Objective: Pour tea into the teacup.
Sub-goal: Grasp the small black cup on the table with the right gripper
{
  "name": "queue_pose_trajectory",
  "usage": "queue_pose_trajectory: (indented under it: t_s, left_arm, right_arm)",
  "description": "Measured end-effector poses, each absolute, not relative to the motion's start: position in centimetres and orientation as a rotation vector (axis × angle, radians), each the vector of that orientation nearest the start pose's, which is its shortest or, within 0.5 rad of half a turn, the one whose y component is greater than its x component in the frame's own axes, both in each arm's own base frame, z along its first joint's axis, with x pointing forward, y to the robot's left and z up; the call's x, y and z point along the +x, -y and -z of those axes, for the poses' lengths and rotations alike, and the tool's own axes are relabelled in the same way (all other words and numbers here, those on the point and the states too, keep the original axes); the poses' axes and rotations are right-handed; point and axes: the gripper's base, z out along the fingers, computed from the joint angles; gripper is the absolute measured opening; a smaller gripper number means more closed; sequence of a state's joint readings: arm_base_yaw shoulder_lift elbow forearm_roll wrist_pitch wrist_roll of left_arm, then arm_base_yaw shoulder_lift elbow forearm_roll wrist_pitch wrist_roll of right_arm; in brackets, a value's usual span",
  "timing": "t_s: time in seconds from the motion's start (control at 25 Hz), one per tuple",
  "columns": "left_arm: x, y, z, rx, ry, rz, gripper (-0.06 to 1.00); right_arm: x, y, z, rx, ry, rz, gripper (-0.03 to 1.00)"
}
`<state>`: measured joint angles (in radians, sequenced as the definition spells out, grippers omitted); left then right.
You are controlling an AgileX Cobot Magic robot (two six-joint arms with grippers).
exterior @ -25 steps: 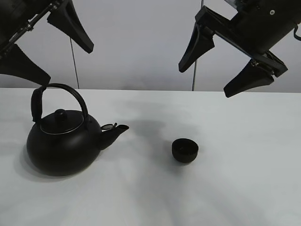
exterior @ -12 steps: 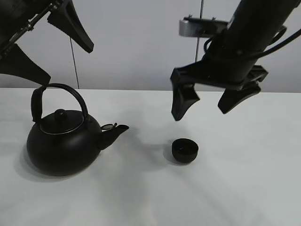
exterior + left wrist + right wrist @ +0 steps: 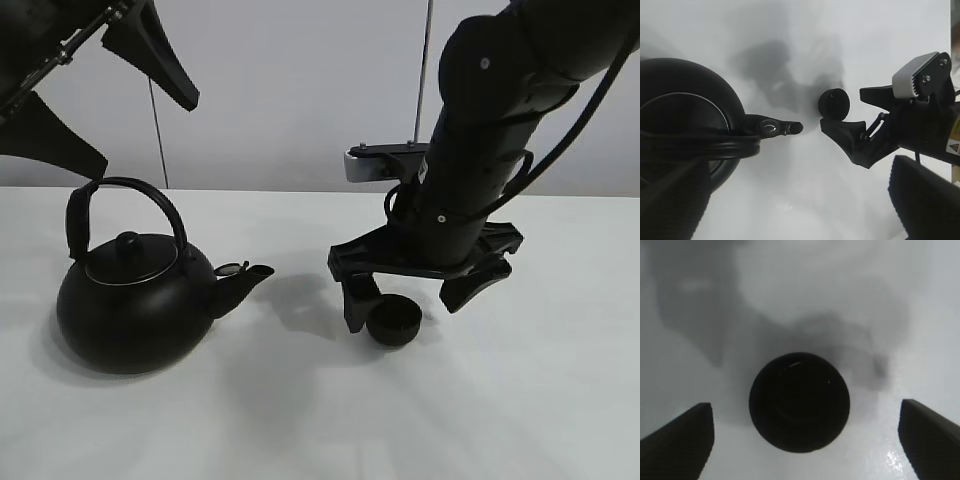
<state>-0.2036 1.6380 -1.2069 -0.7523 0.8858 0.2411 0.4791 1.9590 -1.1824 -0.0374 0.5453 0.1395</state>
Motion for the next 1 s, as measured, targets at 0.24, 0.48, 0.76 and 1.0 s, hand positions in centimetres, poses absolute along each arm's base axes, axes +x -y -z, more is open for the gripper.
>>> queue_pose_trajectory:
  t_s: [0.24, 0.48, 0.76, 1.0]
  left_arm:
    - [32.1, 11.5, -27.0, 0.073, -2.662, 0.903, 0.69]
    - [32.1, 11.5, -27.0, 0.073, -2.662, 0.903, 0.69]
    - [32.1, 11.5, -27.0, 0.073, -2.662, 0.903, 0.69]
    - [32.1, 11.5, -27.0, 0.073, -2.662, 0.903, 0.69]
  right_arm:
    - [34.3, -17.6, -13.1, -0.477, -2.755, -0.127, 0.69]
    - [34.5, -17.7, -12.8, -0.420, -2.758, -0.141, 0.41]
    - [34.5, -17.7, -12.8, -0.407, -2.757, -0.144, 0.40]
    - [34.3, -17.9, -13.9, -0.385, -2.757, -0.167, 0.40]
